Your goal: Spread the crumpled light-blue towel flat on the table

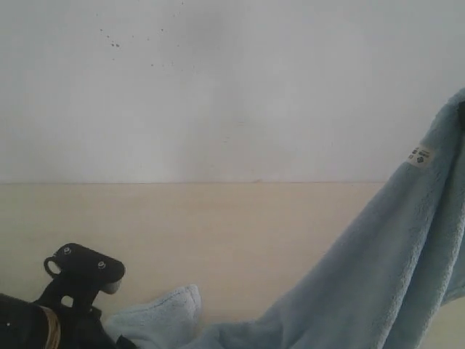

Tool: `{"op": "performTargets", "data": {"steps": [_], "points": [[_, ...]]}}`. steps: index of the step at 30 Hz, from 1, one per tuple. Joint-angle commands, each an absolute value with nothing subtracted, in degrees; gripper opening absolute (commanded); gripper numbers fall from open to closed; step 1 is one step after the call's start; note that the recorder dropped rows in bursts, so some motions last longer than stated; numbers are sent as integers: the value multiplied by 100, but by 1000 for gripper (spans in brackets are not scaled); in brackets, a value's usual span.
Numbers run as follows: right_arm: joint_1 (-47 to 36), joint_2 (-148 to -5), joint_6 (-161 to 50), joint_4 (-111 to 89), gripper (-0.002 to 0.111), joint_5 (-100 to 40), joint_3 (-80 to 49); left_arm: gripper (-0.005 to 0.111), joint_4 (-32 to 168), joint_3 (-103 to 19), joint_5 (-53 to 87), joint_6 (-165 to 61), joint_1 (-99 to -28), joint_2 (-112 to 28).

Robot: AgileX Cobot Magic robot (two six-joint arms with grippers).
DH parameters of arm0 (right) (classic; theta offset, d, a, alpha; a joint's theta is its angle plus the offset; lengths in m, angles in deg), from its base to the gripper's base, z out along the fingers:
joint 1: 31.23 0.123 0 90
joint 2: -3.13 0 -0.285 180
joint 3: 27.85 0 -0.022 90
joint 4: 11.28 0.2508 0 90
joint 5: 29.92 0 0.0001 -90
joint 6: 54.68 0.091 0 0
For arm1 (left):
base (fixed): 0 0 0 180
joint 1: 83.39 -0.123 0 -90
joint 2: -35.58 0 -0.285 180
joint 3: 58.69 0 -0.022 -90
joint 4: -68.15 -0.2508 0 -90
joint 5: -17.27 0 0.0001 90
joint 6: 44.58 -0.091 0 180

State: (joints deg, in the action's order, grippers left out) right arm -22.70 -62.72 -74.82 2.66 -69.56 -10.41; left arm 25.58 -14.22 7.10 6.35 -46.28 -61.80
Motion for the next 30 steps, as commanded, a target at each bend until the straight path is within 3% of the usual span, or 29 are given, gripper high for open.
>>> {"op": "performTargets", "data": {"steps": [1, 4, 14, 23, 30], "points": [[-2262, -6249, -7490, 239, 0, -6933, -1088, 60, 2773, -1693, 1438, 726, -4564, -6388], [-2262, -6249, -7490, 239, 0, -6977, -1088, 60, 2811, -1876, 1362, 726, -4376, -6483], [-2262, -6249, -7490, 251, 0, -7006, -1088, 60, 2972, -2014, -1351, -283, -4333, -5298], [-2262, -6249, -7490, 383, 0, -7024, -1088, 58, 5900, -1991, -1185, -2633, -4333, -4614], [-2262, -6249, -7490, 454, 0, -7175, -1061, 59, 6179, -1896, -1353, -2839, -4333, -5093]]}}
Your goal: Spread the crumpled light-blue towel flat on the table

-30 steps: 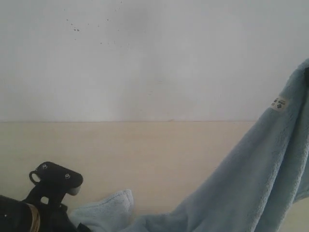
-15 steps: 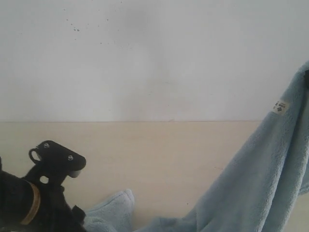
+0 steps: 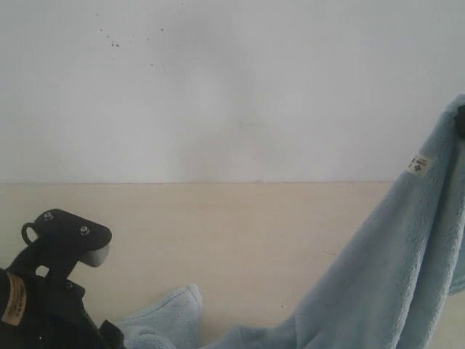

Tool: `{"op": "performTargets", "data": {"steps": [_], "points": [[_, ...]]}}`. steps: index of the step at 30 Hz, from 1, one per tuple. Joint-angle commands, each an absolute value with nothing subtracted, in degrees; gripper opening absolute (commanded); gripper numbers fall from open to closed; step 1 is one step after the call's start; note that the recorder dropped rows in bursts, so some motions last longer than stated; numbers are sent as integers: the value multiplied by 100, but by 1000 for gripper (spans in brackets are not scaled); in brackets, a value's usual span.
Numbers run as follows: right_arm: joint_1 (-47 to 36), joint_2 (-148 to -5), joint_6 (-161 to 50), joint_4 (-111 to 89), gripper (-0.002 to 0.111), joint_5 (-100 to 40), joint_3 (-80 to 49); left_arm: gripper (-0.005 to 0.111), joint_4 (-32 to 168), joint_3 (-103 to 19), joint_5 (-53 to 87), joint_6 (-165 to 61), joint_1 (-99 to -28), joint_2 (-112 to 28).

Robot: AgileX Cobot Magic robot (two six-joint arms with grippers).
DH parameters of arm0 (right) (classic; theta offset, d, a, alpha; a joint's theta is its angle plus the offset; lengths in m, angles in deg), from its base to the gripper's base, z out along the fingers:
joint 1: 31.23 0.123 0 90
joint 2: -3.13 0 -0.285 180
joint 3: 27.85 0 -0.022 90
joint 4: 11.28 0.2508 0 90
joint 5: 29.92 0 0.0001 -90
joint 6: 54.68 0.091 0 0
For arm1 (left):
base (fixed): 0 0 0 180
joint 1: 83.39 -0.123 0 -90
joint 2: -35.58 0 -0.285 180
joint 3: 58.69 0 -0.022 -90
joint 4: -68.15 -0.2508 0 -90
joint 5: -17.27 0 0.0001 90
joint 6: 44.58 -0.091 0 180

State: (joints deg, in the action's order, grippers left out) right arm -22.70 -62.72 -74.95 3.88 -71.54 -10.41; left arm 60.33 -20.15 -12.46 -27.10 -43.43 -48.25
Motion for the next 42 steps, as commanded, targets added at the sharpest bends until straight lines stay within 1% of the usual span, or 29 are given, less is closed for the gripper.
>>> {"op": "performTargets", "data": {"steps": [1, 11, 26, 30, 38, 40, 41, 42], "points": [[-2262, -6249, -7490, 469, 0, -7175, -1061, 59, 6179, -1838, -1323, -2839, -4333, -5141], [-2262, -6249, -7514, 549, 0, -7175, -1061, 59, 6179, -1190, -337, -2825, -4344, -5273], [-2262, -6249, -7619, 652, 0, -7175, -1061, 59, 6169, -1176, 597, -2757, -4365, -6265], [-2262, -6249, -7618, 680, 0, -7175, -1061, 59, 6150, -1187, 676, -2757, -4510, -6573], [-2262, -6249, -7732, 790, 0, -7175, -1061, 59, 6150, -1187, 1034, -2757, -4510, -7008], [-2262, -6249, -7732, 790, 0, -7175, -1061, 54, 6176, -1187, 1096, -2757, -4510, -7134], [-2262, -6249, -7732, 790, 0, -7175, -1061, 49, 6176, -1187, 1107, -2757, -4510, -7170], [-2262, -6249, -7732, 790, 0, -7175, -1061, 35, 6251, -1187, 1121, -2757, -4510, -7232]]}}
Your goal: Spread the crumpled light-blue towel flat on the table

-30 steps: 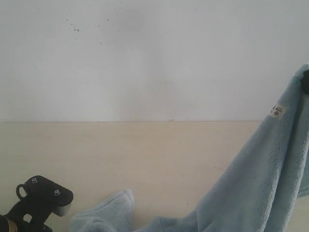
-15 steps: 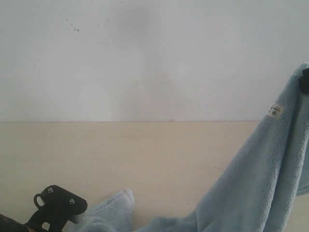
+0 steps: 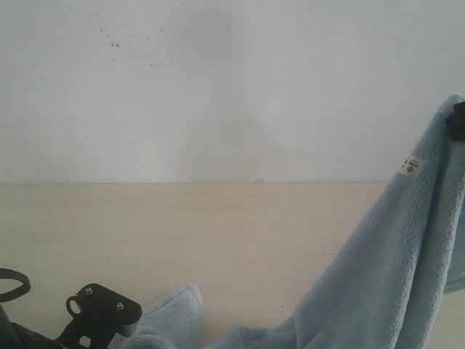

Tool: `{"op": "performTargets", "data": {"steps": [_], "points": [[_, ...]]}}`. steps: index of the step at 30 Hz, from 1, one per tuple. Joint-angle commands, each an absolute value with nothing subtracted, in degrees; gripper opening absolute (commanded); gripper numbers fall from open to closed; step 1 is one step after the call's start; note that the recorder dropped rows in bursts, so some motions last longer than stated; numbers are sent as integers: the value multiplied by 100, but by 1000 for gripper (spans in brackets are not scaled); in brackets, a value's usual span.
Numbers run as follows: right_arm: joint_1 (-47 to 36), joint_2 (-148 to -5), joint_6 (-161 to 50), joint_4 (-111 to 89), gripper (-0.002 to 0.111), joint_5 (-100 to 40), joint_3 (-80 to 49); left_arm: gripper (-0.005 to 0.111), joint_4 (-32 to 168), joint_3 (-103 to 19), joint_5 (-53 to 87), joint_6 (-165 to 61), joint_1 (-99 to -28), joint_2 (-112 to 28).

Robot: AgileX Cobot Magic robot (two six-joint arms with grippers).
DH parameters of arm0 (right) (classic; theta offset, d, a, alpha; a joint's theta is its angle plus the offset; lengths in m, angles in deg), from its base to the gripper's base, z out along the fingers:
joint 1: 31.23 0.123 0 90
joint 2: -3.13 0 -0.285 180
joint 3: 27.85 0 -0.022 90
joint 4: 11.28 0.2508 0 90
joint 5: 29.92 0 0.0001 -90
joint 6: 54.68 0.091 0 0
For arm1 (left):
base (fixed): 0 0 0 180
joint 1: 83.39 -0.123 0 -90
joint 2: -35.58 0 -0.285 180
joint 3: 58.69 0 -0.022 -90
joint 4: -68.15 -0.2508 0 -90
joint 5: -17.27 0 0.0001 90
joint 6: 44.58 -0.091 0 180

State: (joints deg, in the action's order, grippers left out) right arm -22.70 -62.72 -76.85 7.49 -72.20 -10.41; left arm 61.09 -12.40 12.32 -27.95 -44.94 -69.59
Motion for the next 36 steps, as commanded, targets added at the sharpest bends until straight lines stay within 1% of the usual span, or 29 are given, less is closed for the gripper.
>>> {"op": "performTargets", "data": {"steps": [1, 2, 3, 8, 11, 14, 15, 16, 17, 19, 23, 28, 30, 36], "points": [[-2262, -6249, -7732, 790, 0, -7175, -1061, 27, 6283, -1187, 1106, -2757, -4510, -7260], [-2262, -6249, -7732, 802, 0, -7175, -1061, 17, 6292, -1187, 1032, -2757, -4510, -7303], [-2262, -6249, -7732, 802, 0, -7175, -1061, 4, 6292, -1187, 844, -2757, -4510, -7331], [-2262, -6249, -7732, 802, 0, -7164, -1061, 4, 6278, -1187, -166, -3169, -4510, -7209], [-2262, -6238, -7732, 762, 0, -7020, -1061, 4, 6266, -1187, -626, -3250, -4510, -6762], [-2262, -6147, -7718, 738, 0, -6817, -1061, 4, 6209, -1196, -1155, -3361, -4510, -5954], [-2273, -6120, -7706, 618, 0, -6794, -1061, 4, 6058, -1222, -1561, -3350, -4510, -5303], [-2273, -6117, -7642, 460, 0, -6830, -1061, 4, 5995, -1264, -1807, -3350, -4510, -4955], [-2273, -6117, -7379, 62, 0, -6901, -1061, 4, 5862, -1370, -2378, -3350, -4510, -4316], [-2273, -6117, -7126, -306, 0, -6929, -1061, 4, 5660, -1558, -2963, -3290, -4510, -3627], [-2273, -5985, -6687, -830, 0, -6929, -1061, 4, 5182, -2004, -3902, -3000, -4510, -2482], [-2273, -5553, -6239, -1348, 0, -7097, -1061, 4, 4615, -2552, -5072, -2835, -4510, -1515], [-2273, -5362, -6144, -1439, 0, -7183, -1061, 4, 4536, -2726, -5269, -2835, -4510, -1303], [-2263, -4648, -5506, -2082, 0, -7361, -1061, 4, 4305, -3123, -5269, -2778, -4510, -672]]}}
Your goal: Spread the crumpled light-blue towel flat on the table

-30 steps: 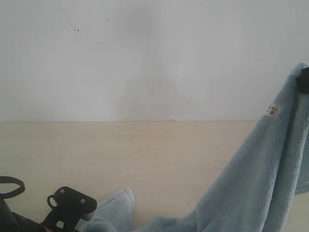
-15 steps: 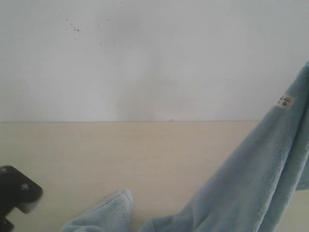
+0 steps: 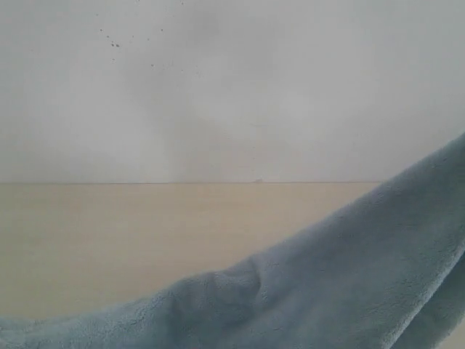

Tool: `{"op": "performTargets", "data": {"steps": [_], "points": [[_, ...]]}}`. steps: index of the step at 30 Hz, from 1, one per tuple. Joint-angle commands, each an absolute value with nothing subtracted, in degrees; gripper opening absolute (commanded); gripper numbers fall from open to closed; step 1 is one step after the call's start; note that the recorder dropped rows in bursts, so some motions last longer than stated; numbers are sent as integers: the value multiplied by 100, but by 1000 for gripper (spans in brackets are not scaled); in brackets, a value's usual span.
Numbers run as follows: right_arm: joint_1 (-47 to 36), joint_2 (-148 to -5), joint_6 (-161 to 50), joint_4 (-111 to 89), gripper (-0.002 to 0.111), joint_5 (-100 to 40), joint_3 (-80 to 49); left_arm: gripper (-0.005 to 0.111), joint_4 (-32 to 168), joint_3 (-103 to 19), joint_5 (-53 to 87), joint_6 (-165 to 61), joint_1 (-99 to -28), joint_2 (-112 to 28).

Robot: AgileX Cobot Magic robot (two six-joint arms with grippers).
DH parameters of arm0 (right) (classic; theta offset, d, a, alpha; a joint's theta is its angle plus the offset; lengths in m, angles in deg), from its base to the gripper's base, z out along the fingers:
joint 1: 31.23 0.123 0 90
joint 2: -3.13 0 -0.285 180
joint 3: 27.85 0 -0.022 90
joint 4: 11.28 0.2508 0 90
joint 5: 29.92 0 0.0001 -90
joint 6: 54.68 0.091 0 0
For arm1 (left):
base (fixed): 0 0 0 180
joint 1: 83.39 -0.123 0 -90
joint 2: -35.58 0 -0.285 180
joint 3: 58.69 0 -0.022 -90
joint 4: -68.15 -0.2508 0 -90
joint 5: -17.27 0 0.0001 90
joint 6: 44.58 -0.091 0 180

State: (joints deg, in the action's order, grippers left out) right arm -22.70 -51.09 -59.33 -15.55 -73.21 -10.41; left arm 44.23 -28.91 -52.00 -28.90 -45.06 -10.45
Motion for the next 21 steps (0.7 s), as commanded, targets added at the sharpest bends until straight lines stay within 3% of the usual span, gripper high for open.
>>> {"op": "performTargets", "data": {"steps": [1, 14, 21], "points": [[-2263, -4536, -5397, -2275, 0, -7370, -1061, 4, 4305, -3200, -5269, -2723, -4510, -580], [-1420, -3195, -4926, -4025, 0, -8768, -1071, 4, 4894, -4159, -5269, -2766, -4510, -405], [-1143, -3391, -5067, -3952, 0, -9294, -1060, 4, 4888, -4091, -5269, -2814, -4510, -500]]}}
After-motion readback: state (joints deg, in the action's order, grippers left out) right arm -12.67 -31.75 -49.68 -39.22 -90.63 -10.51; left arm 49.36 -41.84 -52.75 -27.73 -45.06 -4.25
